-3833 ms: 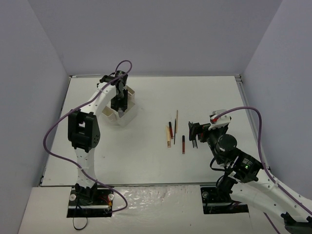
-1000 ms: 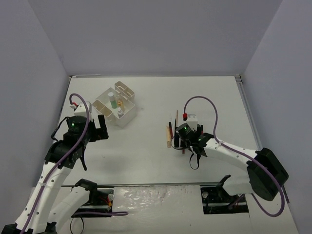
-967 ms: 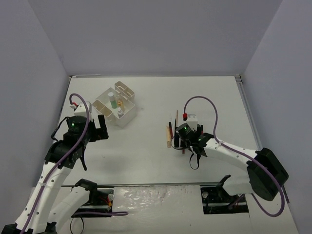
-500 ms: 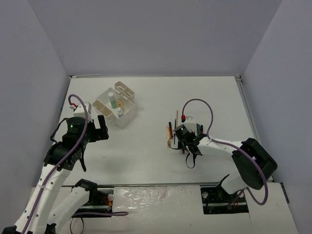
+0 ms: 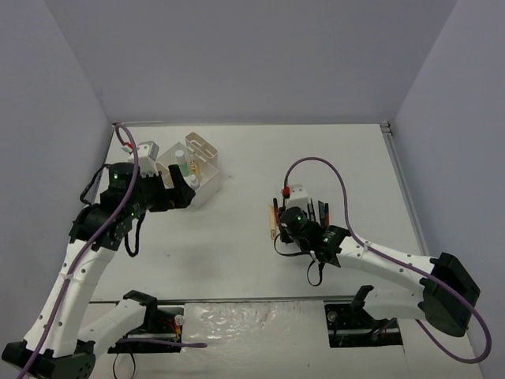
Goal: Organize the makeup
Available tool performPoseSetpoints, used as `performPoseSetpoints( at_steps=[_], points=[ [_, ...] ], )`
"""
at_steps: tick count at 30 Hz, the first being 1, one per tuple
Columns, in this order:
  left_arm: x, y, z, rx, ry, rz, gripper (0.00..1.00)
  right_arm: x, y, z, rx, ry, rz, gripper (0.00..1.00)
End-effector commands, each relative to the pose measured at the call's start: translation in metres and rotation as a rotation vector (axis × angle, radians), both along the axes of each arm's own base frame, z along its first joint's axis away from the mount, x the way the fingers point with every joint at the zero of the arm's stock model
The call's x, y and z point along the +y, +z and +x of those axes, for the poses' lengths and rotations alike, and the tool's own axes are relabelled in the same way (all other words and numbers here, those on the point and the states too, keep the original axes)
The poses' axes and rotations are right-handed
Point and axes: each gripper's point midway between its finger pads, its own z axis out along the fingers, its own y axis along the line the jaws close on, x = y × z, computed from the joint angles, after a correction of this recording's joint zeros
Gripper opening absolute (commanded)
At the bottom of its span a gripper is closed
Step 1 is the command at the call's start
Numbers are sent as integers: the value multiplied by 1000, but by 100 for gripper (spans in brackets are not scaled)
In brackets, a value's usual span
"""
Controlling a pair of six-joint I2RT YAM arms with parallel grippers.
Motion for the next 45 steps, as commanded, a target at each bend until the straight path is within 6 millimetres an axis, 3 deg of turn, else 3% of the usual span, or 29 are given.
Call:
performPoseSetpoints(
  at_steps=[1,4,9,14,23,30,45],
  points=[
    [-58,55,6,-38,-154,-201,97,49,97,12,-309,173,121,0],
    [-86,70,7,-50,-219,-211,97,77,133,-1,-433,315,176,0],
    [-112,70,15,-15,-242,-213,93,98,180,-7,-602,429,240,0],
    [-130,64,16,19,-271,-257,85,106,205,-14,-676,479,304,0],
    [-158,59,6,37,-334,-304,71,111,220,-14,-724,484,357,0],
    [-168,49,2,62,-339,-317,61,111,230,-13,-747,474,378,0],
    [-179,52,1,69,-346,-357,22,116,232,-10,-758,470,387,0]
  ],
)
